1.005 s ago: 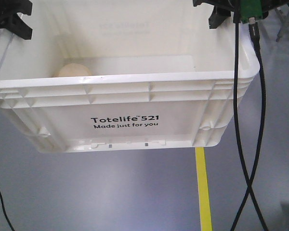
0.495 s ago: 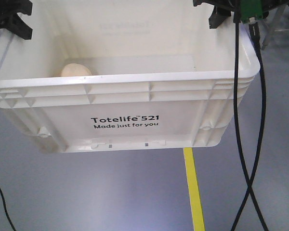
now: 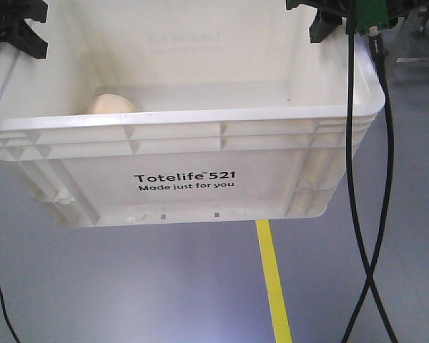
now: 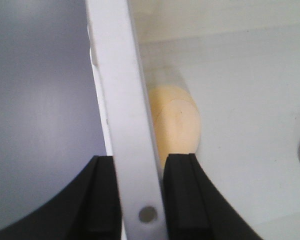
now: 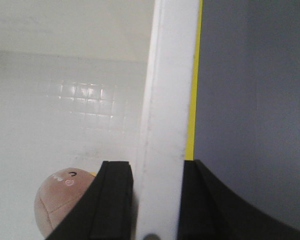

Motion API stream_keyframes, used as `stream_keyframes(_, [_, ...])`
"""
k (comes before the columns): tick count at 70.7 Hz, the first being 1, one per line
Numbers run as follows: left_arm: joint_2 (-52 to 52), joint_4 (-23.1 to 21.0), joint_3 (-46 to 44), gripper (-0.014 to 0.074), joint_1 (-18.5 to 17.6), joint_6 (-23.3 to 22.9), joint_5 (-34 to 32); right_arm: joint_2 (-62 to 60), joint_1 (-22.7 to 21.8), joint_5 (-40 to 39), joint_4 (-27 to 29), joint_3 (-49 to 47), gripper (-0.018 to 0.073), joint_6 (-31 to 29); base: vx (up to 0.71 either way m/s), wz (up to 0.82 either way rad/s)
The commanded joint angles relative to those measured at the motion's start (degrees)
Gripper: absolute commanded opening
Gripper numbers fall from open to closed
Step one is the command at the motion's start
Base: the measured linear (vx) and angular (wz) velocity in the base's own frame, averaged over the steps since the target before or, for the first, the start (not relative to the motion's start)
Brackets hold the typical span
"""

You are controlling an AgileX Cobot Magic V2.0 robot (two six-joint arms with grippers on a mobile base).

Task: Place moving items into box and shelve
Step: 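Keep gripping the crate rims while the base drives across the floor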

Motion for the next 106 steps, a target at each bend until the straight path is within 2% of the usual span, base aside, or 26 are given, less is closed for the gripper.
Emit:
stream_keyframes(1, [-3.17,-16.36,-2.52,0.0,-2.24,1.01,-5.26,-3.36,1.81,-0.47,12.57,-2.64,-0.0004,-0.18,0.54,-0.25])
stream_keyframes(106, [-3.17,-16.04,-2.52,0.0,-2.24,1.01,-5.26,-3.36,1.81,-0.53,12.74,-2.64,-0.0004,-0.18,0.5,-0.42])
